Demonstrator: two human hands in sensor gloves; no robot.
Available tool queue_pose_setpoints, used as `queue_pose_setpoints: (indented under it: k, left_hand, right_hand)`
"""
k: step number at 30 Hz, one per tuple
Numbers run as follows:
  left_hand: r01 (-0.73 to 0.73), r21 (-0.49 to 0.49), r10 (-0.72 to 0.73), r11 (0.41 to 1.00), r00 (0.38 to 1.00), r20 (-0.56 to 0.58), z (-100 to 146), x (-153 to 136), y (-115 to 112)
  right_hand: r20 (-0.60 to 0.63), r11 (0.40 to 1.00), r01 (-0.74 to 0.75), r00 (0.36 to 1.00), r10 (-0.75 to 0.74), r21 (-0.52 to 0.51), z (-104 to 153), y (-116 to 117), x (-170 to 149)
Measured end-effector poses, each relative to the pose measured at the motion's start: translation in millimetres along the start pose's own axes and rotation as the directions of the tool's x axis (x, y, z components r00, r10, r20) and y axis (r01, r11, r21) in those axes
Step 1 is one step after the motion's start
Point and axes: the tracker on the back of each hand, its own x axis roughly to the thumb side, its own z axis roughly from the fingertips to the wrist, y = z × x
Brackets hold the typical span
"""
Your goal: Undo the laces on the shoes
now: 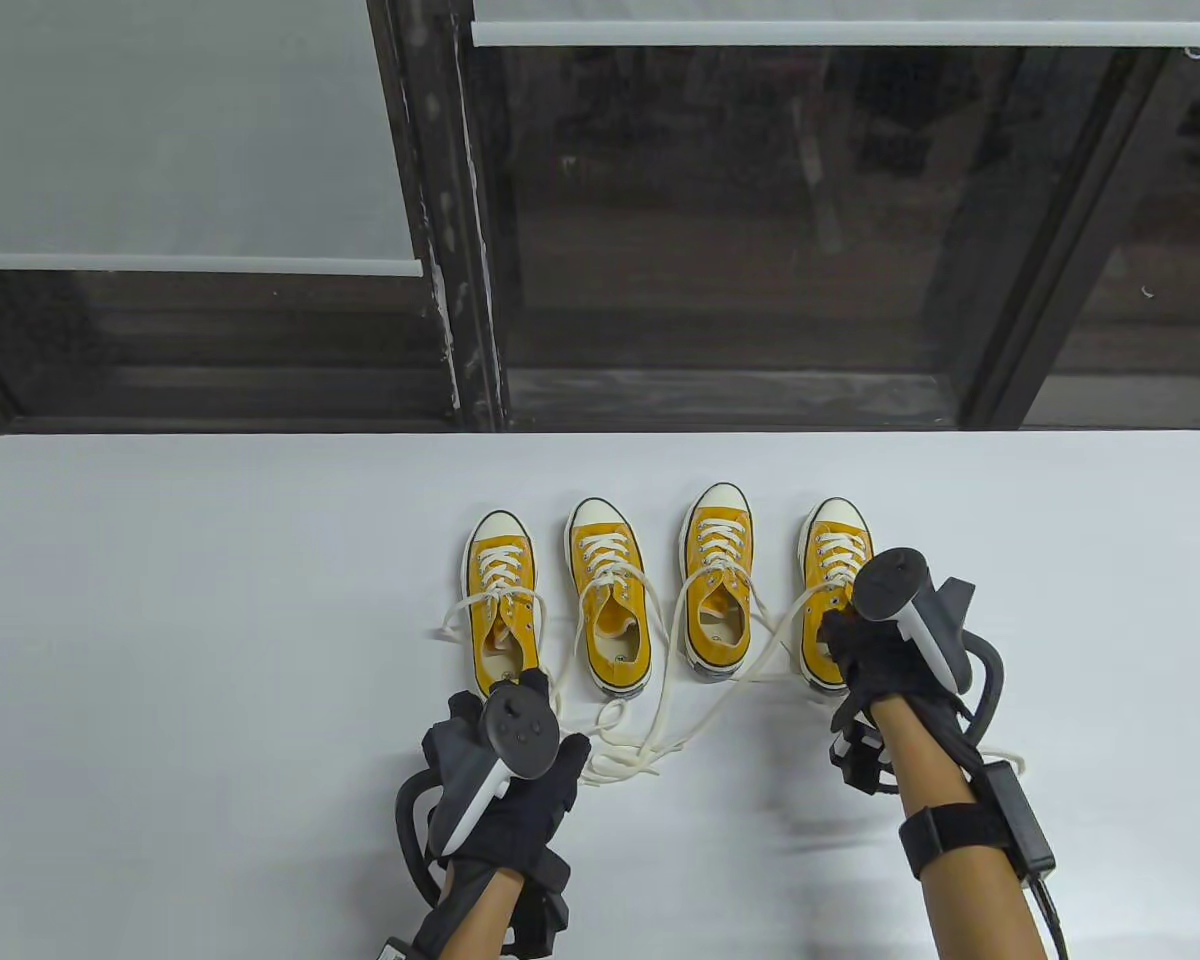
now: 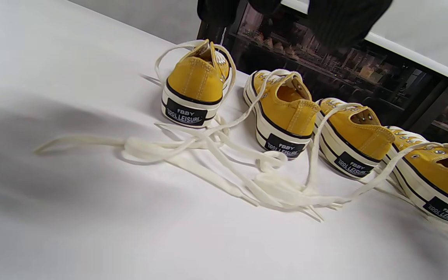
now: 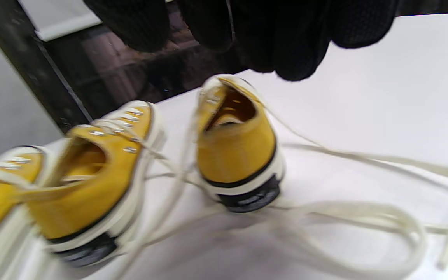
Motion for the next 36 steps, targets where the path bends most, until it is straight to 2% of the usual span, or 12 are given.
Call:
queue_pose_setpoints:
  k: [7, 12, 16, 28, 36]
  left_hand:
    - [-0.005, -0.017, 0.006, 1.0, 0.999, 0.045, 6.0, -0.6, 4.5]
    - [0.0, -0.004, 0.0, 1.0, 0.999, 0.052, 8.8, -2.3, 7.1]
    - [0.005, -0.005, -0.005, 1.0, 0.998, 0.055, 9.0, -1.4, 6.7]
    - [0.026, -0.012, -0.026, 1.0, 0.999, 0.045, 7.2, 0.9, 2.1]
    - [0.027, 0.014, -0.027, 1.0, 0.999, 0.033, 9.2, 0.6, 4.2]
  right_hand:
    - [0.157, 1.0, 0.003, 0.988, -0.001, -0.011, 44.5, -1.0, 13.2]
    - [0.246, 0.999, -0.037, 0.968, 0.041, -0.024, 73.6, 11.8, 15.5]
    - [0.292, 0.999, -0.038, 0.955, 0.047, -0.035, 87.5, 25.0, 11.7]
    - [0.347, 0.997, -0.074, 0.935, 0.065, 0.011, 97.6, 55.4, -5.7]
    - [0.351, 0.997, -0.071, 0.934, 0.068, -0.003, 95.1, 53.3, -10.3]
